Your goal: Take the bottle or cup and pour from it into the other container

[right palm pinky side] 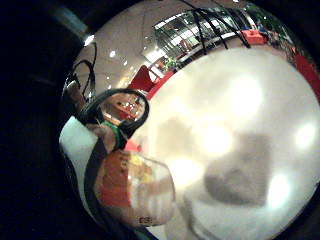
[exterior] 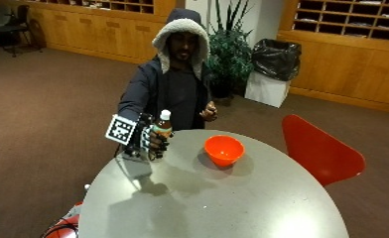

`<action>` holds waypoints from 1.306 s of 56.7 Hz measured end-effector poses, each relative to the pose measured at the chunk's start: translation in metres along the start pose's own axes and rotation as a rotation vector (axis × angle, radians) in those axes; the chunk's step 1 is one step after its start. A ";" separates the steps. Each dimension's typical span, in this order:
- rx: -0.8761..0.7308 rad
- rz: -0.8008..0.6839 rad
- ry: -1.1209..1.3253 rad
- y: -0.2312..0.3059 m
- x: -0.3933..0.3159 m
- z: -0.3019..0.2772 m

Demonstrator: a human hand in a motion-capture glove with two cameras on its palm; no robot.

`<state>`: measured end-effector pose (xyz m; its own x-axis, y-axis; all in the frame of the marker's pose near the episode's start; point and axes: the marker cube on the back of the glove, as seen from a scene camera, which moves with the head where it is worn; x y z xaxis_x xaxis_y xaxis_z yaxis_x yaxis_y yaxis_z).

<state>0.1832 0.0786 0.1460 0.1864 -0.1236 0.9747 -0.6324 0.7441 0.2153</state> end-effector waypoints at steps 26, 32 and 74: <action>-0.270 -0.153 0.512 -0.003 -0.125 0.058; -0.336 -0.129 0.643 0.007 -0.133 0.077; -0.708 -0.439 1.493 0.011 -0.169 0.173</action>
<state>0.0145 -0.0058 -0.0054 0.9910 -0.0142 -0.1328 0.0094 0.9993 -0.0363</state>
